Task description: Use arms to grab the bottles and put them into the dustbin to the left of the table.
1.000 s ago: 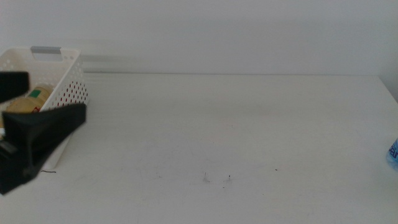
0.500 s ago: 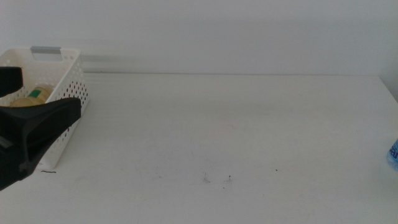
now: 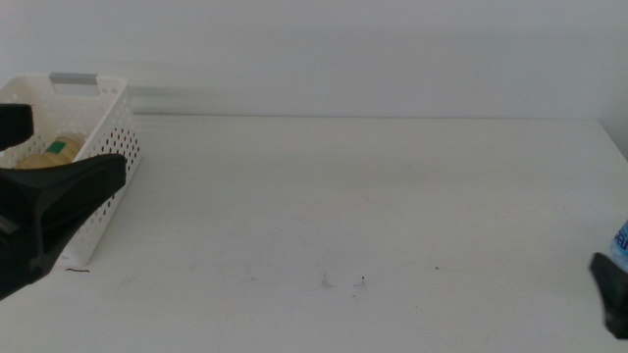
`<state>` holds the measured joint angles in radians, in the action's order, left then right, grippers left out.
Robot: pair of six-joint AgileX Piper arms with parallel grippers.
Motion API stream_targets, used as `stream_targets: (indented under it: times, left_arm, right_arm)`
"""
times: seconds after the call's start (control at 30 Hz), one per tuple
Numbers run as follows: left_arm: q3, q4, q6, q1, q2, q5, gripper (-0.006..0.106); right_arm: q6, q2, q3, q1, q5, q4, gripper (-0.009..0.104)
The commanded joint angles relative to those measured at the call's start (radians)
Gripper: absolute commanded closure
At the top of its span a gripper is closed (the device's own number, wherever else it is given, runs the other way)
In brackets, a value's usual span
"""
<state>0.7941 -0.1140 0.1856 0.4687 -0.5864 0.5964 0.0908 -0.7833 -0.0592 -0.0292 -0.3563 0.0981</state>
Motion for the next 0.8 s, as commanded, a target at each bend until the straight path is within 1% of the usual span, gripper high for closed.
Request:
stream_targets:
  times: [0.0, 0.03, 0.13, 0.23, 0.3, 0.53, 0.67, 0.77]
  left_arm:
    - [0.006, 0.000, 0.001, 0.001, 0.003, -0.010, 0.007]
    - [0.006, 0.000, 0.001, 0.001, 0.003, -0.010, 0.007]
    - [0.006, 0.000, 0.001, 0.001, 0.003, -0.010, 0.007]
    - [0.006, 0.029, 0.000, 0.001, 0.003, -0.014, 0.007]
    - [0.006, 0.031, 0.000, 0.001, 0.003, -0.018, 0.007]
    - [0.006, 0.031, 0.000, 0.001, 0.003, -0.018, 0.007]
    - [0.006, 0.031, -0.003, 0.001, 0.003, -0.018, 0.007]
    - [0.006, 0.031, -0.003, 0.001, 0.003, -0.032, 0.007]
  right_arm:
    - [-0.021, -0.200, -0.003, 0.008, -0.164, -0.057, 0.007]
    - [-0.021, -0.273, -0.003, 0.008, -0.224, -0.078, 0.007]
    - [-0.048, -0.425, -0.003, 0.008, -0.366, -0.114, 0.007]
    - [-0.057, -0.533, -0.003, 0.008, -0.492, -0.132, 0.007]
    - [-0.057, -0.589, -0.003, 0.008, -0.554, -0.132, 0.007]
    - [-0.048, -0.688, -0.006, 0.008, -0.714, -0.132, 0.007]
    - [-0.048, -0.700, -0.013, 0.010, -0.764, -0.134, 0.007]
    - [-0.059, -0.700, -0.015, 0.010, -0.776, -0.163, 0.007]
